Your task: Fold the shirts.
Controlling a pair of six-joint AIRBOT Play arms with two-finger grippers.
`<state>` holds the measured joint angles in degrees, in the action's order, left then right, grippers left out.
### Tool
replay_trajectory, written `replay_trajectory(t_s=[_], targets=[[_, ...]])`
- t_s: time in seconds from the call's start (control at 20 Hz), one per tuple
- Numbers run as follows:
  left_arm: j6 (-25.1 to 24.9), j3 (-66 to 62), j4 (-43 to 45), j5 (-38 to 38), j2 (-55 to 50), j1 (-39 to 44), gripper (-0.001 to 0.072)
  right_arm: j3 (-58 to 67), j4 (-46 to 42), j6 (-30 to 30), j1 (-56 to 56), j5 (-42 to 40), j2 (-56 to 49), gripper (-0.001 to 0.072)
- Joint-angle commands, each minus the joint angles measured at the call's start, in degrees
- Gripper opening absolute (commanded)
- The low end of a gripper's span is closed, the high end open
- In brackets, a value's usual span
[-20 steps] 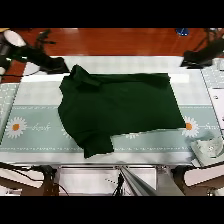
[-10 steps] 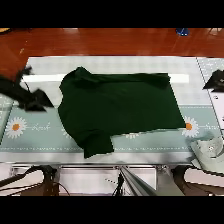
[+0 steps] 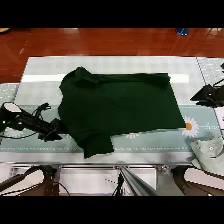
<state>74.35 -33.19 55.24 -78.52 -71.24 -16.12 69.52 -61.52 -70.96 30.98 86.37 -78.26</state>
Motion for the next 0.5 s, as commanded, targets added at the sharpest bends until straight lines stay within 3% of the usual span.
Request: replay_trajectory(t_s=[0.0, 0.2, 0.25, 0.3, 0.35, 0.45], targets=[[-1.25, 2.29, -5.99, 6.40, -2.73, 1.79, 0.0602, -0.83, 1.55, 0.85, 0.15, -1.22, 0.15, 0.0453], [-1.25, 2.19, -14.88, 13.88, -6.54, 7.06, 0.0580, -0.83, 3.41, 0.74, 0.15, -0.90, 0.15, 0.0453], [-0.13, 2.16, -15.69, 15.17, -7.23, 8.39, 0.0486, -0.83, 3.58, 0.74, 0.15, -0.42, 0.15, 0.0453], [-0.20, 2.14, -15.80, 15.61, -7.67, 9.46, 0.0195, -0.83, 3.54, 0.74, 0.15, 0.15, 0.15, 0.0453], [-1.25, 2.14, -15.72, 15.50, -7.69, 9.86, 0.0031, -0.83, 3.06, 0.76, 0.17, 0.52, 0.15, 0.0454], [-2.89, 2.14, -15.61, 13.97, -7.48, 9.44, 0.0024, -0.85, -1.53, 0.68, 0.59, 0.83, 0.15, 0.0455]])
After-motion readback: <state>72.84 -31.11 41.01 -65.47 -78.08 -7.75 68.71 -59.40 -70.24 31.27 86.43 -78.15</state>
